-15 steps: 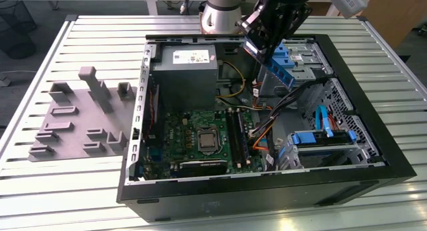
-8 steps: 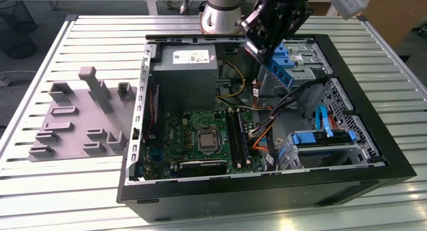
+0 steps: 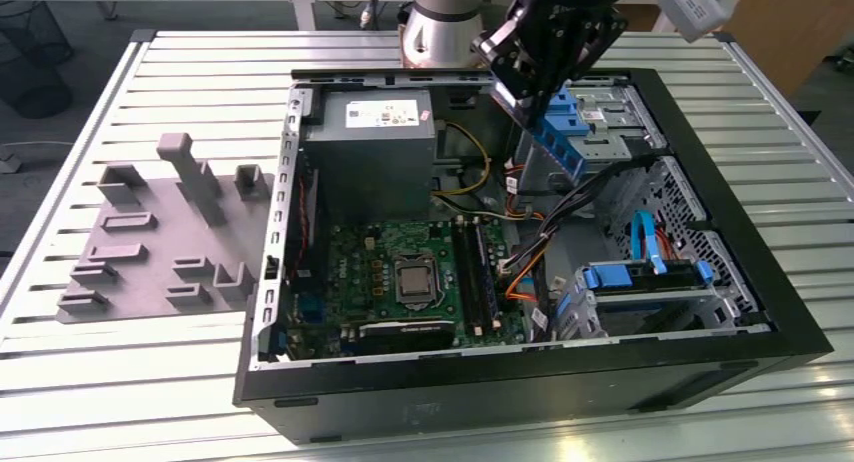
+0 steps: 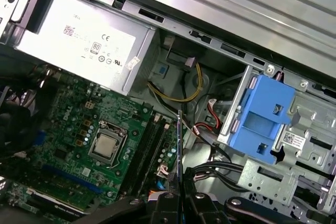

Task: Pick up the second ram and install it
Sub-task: 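Insert the second ram into the second slot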

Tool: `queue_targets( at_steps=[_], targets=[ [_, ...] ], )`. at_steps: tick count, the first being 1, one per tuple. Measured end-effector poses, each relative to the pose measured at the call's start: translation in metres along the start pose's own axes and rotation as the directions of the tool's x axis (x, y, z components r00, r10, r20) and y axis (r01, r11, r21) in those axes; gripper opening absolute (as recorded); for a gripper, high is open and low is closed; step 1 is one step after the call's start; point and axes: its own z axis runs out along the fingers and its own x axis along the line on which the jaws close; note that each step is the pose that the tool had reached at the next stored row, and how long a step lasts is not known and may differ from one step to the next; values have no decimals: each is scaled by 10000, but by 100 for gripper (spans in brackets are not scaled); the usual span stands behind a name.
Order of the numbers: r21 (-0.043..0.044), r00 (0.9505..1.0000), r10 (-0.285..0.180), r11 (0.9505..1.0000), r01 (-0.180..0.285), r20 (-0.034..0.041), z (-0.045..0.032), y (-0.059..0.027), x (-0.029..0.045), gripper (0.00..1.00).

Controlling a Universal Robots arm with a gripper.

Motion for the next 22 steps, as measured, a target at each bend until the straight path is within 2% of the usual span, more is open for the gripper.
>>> queue_targets(
  at_steps=[6,10,12,16,18,20,22],
  targets=[
    [32,9990,450,9990,-450,7,1,-1,0,14],
    [48,9960,892,9960,-892,21,2,0,0,14],
    [56,9930,1184,9929,-1184,30,3,0,0,14],
    [59,9921,1251,9921,-1251,32,3,0,0,14],
    [63,9888,1490,9888,-1490,41,4,0,0,14],
    [65,9877,1562,9877,-1563,43,3,0,0,14],
    [68,9832,1822,9832,-1823,53,4,0,0,14]
  ],
)
